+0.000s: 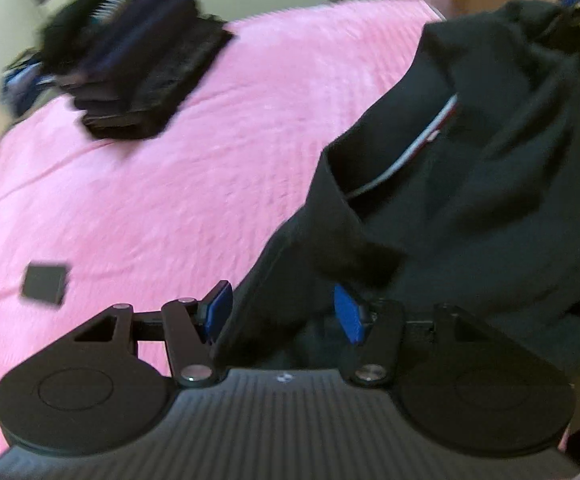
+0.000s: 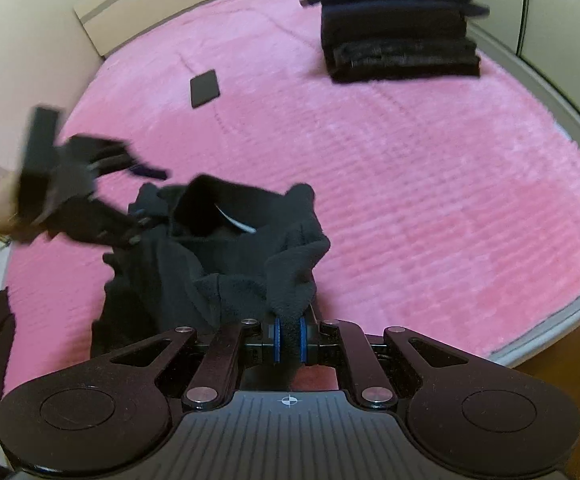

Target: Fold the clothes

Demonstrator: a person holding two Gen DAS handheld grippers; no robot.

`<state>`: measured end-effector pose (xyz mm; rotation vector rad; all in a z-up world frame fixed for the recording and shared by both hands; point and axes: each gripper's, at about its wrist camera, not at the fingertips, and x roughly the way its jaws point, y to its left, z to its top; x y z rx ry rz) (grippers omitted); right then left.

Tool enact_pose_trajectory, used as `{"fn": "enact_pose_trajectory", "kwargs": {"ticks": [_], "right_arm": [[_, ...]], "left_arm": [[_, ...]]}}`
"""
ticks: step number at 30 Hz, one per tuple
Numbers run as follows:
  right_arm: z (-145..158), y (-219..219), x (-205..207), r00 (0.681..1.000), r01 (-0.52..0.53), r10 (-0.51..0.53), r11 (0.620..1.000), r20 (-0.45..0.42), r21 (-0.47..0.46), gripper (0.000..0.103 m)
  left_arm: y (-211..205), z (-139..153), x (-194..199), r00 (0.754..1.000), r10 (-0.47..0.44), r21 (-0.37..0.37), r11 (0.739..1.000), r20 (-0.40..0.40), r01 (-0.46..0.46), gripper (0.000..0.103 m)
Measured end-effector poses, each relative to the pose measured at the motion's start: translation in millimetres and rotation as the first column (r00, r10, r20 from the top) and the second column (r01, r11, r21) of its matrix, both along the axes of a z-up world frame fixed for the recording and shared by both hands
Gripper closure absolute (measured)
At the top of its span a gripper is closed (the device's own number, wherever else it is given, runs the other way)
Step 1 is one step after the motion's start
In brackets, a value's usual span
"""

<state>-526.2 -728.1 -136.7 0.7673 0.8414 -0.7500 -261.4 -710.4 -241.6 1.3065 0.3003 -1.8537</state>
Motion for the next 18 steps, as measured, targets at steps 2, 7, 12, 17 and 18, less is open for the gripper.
{"fn": "enact_pose_trajectory", "kwargs": {"ticks": [2, 7, 12, 17, 18], "right_arm": [[-9.2, -5.2, -14.5, 1.000, -0.001, 0.000, 1.000, 0.017, 0.026, 0.096], [-16.9, -15.8, -41.1, 0.998, 0.026, -0.029, 0.998, 0.051, 0.053, 0.096], [-0.3, -13.8, -50.3, 0.994, 0.071, -0.072, 0.997, 0.082, 0.021, 0.096], [44.7, 13.8, -33.3, 0.991, 0.072, -0.057, 0.989, 0.121, -0.126, 0.096], [56.4, 22.0, -27.0, 0.990, 0.068, -0.047, 0.985, 0.134, -0.160, 0.096]], "left_arm": [[-20.7, -19.6, -13.3, 0.995, -0.094, 0.038, 0.995, 0.024, 0.093, 0.053], [-46.0, -51.5, -36.3, 0.968, -0.240, 0.180, 0.958, 0.071, 0.224, 0.094], [-35.8, -17.9, -32.5, 0.989, -0.143, 0.120, 0.983, 0.031, 0.138, 0.100], [1.3, 61.6, 5.5, 0.993, 0.102, -0.093, 0.990, -0.066, -0.107, 0.101], [13.6, 80.7, 16.7, 0.983, 0.155, -0.142, 0.976, -0.095, -0.167, 0.101]]}}
